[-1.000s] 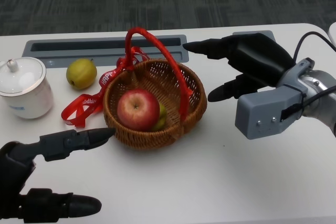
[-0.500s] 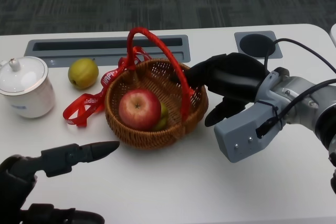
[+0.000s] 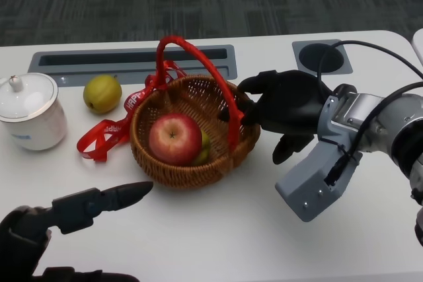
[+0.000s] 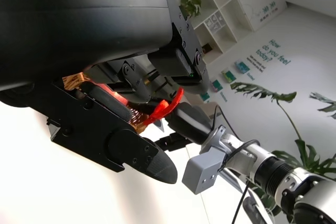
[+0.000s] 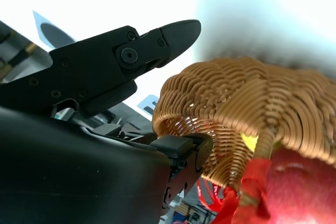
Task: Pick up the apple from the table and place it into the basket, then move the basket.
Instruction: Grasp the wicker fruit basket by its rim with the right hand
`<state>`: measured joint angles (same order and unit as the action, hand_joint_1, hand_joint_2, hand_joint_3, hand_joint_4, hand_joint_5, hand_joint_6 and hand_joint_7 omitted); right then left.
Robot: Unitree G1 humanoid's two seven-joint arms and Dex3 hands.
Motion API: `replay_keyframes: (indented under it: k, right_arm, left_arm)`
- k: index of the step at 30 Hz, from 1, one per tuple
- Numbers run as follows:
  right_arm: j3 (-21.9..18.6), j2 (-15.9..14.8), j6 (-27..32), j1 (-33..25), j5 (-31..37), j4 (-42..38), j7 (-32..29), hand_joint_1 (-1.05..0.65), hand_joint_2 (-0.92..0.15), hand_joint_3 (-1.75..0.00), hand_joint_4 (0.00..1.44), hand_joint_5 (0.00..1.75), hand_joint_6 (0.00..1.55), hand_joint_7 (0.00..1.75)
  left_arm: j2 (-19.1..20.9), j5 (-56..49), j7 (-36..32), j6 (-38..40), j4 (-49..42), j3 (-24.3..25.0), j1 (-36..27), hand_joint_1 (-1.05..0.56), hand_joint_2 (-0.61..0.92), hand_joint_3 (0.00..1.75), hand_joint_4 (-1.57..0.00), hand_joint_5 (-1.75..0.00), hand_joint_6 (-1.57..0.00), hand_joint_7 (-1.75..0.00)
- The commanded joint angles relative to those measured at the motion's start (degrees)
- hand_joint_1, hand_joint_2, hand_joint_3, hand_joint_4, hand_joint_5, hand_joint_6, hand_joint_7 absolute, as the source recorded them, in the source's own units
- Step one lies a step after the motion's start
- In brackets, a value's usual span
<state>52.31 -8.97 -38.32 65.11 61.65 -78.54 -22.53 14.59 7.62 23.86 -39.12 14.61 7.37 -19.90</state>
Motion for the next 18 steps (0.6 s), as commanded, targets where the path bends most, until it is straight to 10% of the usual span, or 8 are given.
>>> replay_keyframes:
  k: [1, 18]
  right_arm:
    - [3.92, 1.71, -0.16, -0.78, 3.50, -0.47, -1.51, -0.91, -0.87, -0.01, 0.42, 0.02, 0.37, 0.02]
    - [18.75, 5.05, 8.31, 1.23, 15.69, 0.44, -25.77, -0.87, -0.91, -0.11, 0.44, 0.01, 0.38, 0.01]
  left_arm:
    - [-0.60, -0.95, -1.65, -0.95, -0.06, 0.01, -0.14, -0.48, 0.72, 0.00, -0.80, -0.02, -0.71, -0.01]
    - [-1.73, -2.88, -4.14, -0.91, -0.58, -0.13, 1.26, -0.46, 0.71, 0.00, -0.82, -0.01, -0.73, -0.01]
